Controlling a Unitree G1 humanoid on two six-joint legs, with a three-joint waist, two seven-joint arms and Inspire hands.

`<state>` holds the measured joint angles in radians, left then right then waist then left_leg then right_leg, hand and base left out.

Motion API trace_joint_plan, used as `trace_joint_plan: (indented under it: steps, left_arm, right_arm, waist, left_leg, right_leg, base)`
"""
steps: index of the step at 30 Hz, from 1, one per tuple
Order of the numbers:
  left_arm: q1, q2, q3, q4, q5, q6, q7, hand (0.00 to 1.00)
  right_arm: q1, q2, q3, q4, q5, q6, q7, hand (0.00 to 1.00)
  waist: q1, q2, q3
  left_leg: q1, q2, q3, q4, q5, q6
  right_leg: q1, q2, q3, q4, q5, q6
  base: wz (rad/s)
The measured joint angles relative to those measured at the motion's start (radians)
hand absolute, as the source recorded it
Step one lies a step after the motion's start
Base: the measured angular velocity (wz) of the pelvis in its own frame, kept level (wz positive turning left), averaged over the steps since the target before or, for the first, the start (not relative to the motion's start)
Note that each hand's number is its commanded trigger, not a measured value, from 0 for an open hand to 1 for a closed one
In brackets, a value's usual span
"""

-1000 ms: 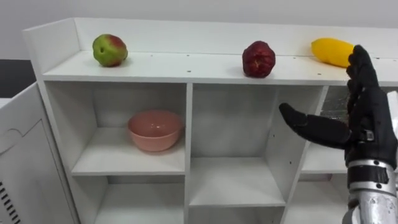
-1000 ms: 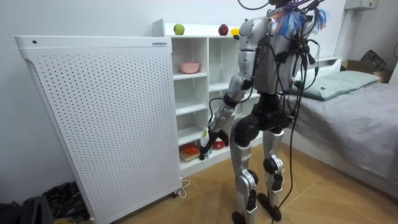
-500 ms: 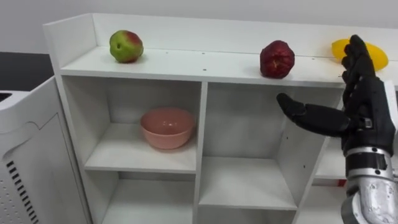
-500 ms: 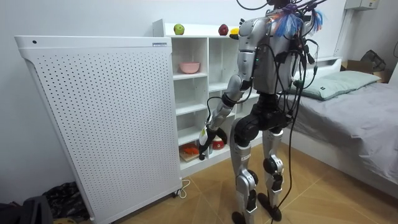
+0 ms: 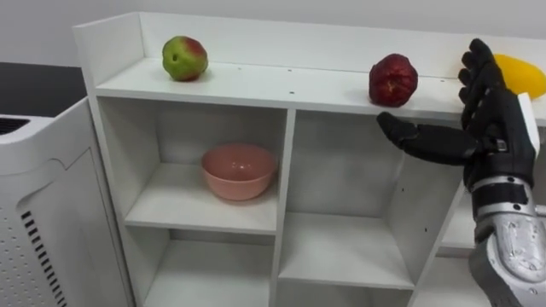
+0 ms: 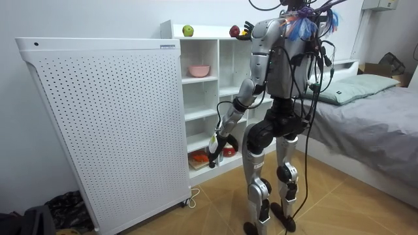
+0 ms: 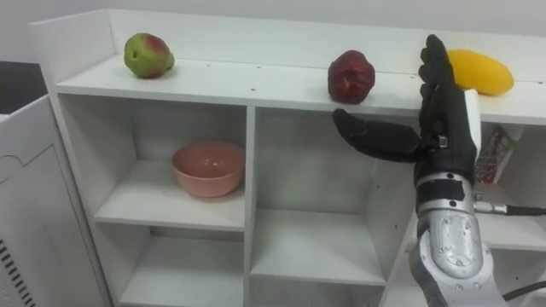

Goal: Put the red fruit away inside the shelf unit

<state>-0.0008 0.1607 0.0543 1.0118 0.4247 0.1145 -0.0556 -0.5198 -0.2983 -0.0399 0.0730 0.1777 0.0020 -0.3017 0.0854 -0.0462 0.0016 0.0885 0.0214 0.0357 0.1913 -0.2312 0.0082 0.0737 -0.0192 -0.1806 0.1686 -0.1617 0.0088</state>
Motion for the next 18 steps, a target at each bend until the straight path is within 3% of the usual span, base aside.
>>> trace_joint_plan:
  steps: [18]
  left_arm:
    - [-0.032,0.011,0.0,0.003,0.0,0.036,-0.043,0.0]
  right_arm:
    - [-0.069,-0.021,0.02,0.034,-0.005,0.053,0.067,0.0]
  waist:
    - [0.004,-0.012,-0.0006]
  left_leg:
    - [-0.009,-0.001,-0.007,0.008,0.001,0.0]
  right_leg:
    - [-0.003,-0.002,-0.009,0.001,0.0,0.0]
  base:
    - [0.01]
